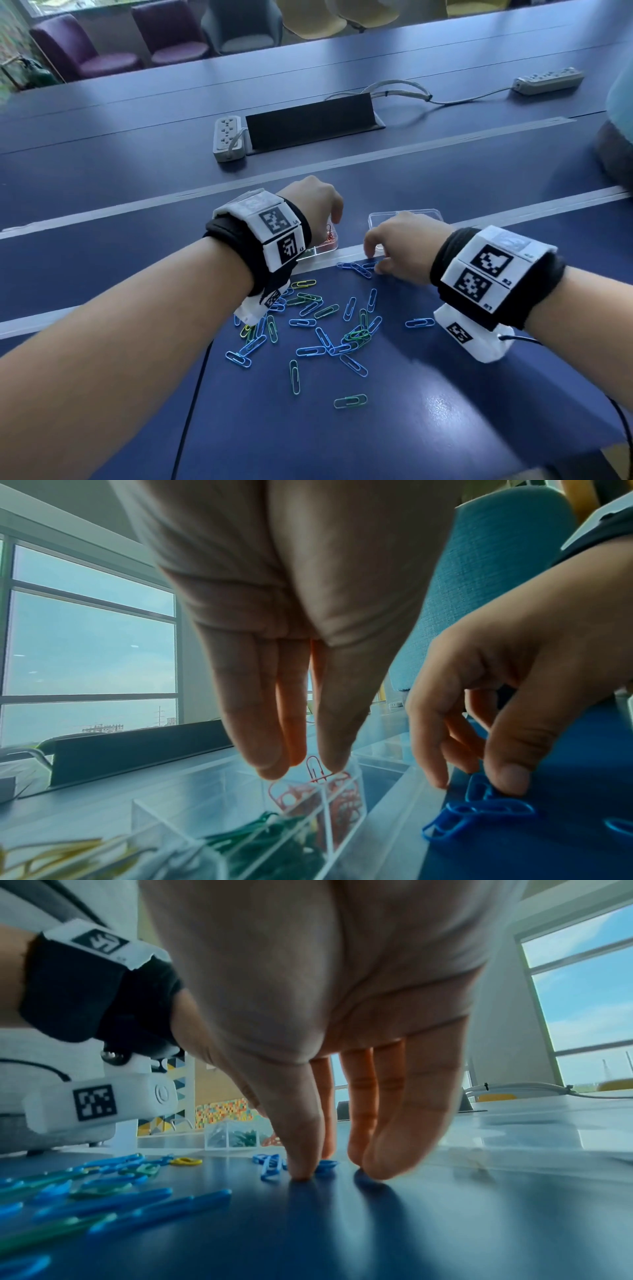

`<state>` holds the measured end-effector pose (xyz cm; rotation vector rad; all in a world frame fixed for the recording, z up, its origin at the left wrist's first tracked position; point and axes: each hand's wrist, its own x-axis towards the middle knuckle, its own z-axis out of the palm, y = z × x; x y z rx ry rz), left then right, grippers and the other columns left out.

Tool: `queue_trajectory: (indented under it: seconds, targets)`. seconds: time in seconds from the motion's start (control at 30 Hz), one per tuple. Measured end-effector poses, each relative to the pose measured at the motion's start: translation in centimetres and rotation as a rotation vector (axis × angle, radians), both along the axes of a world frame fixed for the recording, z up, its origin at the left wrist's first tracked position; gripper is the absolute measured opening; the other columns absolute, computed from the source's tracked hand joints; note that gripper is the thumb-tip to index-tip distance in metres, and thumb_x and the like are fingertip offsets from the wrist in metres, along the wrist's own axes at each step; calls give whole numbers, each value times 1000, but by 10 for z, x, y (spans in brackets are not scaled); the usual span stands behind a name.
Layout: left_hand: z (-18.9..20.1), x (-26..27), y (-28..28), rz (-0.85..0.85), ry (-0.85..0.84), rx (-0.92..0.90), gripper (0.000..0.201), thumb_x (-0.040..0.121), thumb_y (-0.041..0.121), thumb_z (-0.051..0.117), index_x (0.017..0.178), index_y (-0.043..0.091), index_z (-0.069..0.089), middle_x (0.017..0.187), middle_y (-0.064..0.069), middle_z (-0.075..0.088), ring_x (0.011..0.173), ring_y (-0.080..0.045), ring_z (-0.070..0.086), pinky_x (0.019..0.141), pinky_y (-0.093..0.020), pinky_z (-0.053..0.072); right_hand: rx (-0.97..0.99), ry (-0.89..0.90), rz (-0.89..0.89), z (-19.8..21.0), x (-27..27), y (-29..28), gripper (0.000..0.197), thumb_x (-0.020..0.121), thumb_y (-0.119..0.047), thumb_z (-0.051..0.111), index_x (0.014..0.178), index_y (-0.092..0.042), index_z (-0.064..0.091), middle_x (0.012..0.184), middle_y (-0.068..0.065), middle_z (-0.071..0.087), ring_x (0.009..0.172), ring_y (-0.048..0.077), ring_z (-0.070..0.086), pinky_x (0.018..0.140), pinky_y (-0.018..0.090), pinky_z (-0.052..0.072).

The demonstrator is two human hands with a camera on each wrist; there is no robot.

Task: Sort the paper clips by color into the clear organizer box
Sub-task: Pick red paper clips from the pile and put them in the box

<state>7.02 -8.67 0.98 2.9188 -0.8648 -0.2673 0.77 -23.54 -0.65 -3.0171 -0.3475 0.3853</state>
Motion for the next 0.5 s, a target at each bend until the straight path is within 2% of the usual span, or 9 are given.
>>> queue_trajectory:
  seconds: [0.1,0.2,0.23,0.3,0.4,0.43,0.5]
  targets:
    - [1,-2,2,5,-7,-16,23,79,15,61,100,20,69,99,-4,65,93,-27,62,84,-35,52,-21,-10,-4,0,3,4,19,85,-23,61,101,-18,70,110,4,64,109,25,56,73,23,36]
    - [2,-7,3,17,-4,-25,8,76,22,63,83,27,65,78,6,55,87,-26,62,82,-39,54,-3,8,-22,2,4,5,17,83,-18,58,92,-15,71,105,4,66,103,24,60,71,22,38]
    - [2,-9,3,19,2,-24,6,76,24,64,75,29,60,71,10,51,86,-25,62,81,-39,54,7,19,-23,3,3,5,17,83,-17,57,92,-14,71,104,4,66,102,24,60,71,22,38]
    - [3,-15,3,-6,18,-24,14,76,27,64,68,30,53,65,13,46,83,-23,61,79,-38,55,27,27,-21,4,3,6,20,83,-16,54,98,-15,67,106,4,65,103,24,58,74,23,39]
    - [2,-25,4,-62,47,-9,14,78,29,64,68,28,55,69,6,54,77,-20,57,77,-32,53,65,15,-27,4,1,8,32,84,-15,48,114,-19,58,112,3,63,108,24,55,86,28,40]
    - [2,-27,6,-73,59,1,14,79,30,64,68,27,56,70,5,55,75,-18,55,76,-30,53,63,10,-25,4,1,10,34,85,-14,47,116,-20,59,113,3,63,110,23,54,88,28,40]
    - [2,-31,12,-76,94,43,13,79,32,65,69,25,59,63,7,53,71,-16,52,72,-26,49,53,17,-25,3,2,12,31,85,-12,46,110,-21,63,112,2,65,110,23,54,89,27,40]
